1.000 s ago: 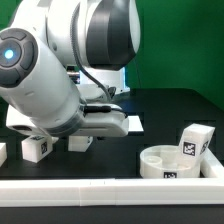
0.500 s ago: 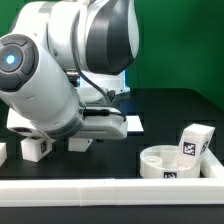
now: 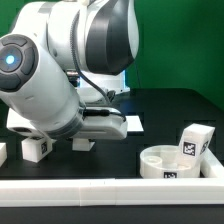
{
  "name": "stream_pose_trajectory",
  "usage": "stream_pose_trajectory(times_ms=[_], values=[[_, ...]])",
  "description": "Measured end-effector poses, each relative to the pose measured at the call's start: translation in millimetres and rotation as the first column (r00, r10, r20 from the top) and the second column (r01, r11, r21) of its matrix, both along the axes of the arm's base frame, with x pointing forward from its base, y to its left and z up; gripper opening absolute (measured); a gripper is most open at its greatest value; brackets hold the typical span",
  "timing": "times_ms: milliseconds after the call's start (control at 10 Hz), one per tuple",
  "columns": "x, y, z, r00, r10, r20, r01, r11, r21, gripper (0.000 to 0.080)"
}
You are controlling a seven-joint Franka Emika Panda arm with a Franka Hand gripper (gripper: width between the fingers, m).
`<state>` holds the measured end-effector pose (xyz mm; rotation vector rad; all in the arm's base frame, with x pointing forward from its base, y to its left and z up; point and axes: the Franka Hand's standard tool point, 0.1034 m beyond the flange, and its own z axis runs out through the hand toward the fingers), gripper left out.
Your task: Assemble stool
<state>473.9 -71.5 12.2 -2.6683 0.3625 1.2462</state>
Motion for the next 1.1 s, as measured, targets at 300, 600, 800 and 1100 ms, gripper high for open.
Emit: stream_pose_trajectory(times_ms=[300, 600, 800, 1100], values=[[10.4, 1.0, 7.7, 1.000, 0.017, 0.025, -0.018, 1.000, 0.012, 0.0335], [41.2, 24.5, 50.7, 0.991, 0.047, 0.122, -0.050, 0.999, 0.019, 0.0337], [58.7, 57.5, 66.7, 0.985, 0.016, 0.170, -0.013, 1.000, -0.018, 0.0337], [73.9, 82.7, 72.9, 0.970, 0.047, 0.237, -0.042, 0.999, -0.025, 0.0337]])
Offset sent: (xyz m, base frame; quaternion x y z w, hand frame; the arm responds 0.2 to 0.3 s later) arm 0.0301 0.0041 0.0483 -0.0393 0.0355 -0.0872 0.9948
